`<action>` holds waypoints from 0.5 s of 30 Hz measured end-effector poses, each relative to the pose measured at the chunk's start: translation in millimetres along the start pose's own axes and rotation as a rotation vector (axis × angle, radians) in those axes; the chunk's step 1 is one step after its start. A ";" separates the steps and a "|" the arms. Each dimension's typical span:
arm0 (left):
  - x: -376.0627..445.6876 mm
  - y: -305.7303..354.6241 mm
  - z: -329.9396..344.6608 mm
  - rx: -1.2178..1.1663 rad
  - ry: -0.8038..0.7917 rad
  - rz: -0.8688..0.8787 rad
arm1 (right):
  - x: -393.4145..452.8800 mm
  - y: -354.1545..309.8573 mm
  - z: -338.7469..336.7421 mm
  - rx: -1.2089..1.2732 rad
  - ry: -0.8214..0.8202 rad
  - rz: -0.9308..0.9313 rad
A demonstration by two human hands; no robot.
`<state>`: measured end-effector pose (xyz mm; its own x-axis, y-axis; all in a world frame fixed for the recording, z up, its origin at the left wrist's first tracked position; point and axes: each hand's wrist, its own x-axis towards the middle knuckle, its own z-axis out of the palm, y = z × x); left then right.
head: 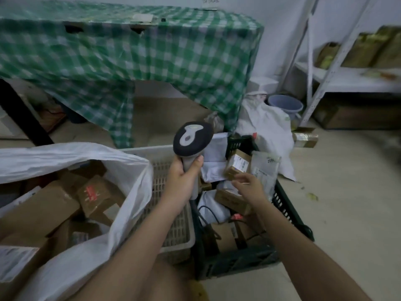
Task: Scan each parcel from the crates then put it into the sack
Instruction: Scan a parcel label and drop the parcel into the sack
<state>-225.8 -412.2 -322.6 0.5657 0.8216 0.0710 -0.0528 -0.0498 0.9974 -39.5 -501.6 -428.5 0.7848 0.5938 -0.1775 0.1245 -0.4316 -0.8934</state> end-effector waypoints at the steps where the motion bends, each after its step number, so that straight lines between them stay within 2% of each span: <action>1: 7.5 -6.5 9.9 0.006 -0.019 -0.010 | 9.0 12.4 -9.6 -0.023 0.048 0.016; 4: 31.1 -26.3 35.8 0.017 -0.052 -0.063 | 37.4 36.6 -37.4 -0.116 0.140 0.074; 8: 59.3 -55.5 60.3 0.055 -0.106 -0.122 | 85.7 65.5 -60.4 -0.334 0.232 0.049; 12: 83.0 -83.0 69.0 0.056 -0.104 -0.169 | 126.7 76.4 -70.1 -0.255 0.349 0.063; 15: 94.7 -98.2 69.8 0.064 -0.113 -0.173 | 154.8 76.0 -73.2 -0.153 0.276 0.115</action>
<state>-109.7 -369.1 -412.8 0.6506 0.7522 -0.1039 0.1035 0.0477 0.9935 135.9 -492.2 -493.7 0.9312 0.3380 -0.1365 0.0987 -0.5943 -0.7982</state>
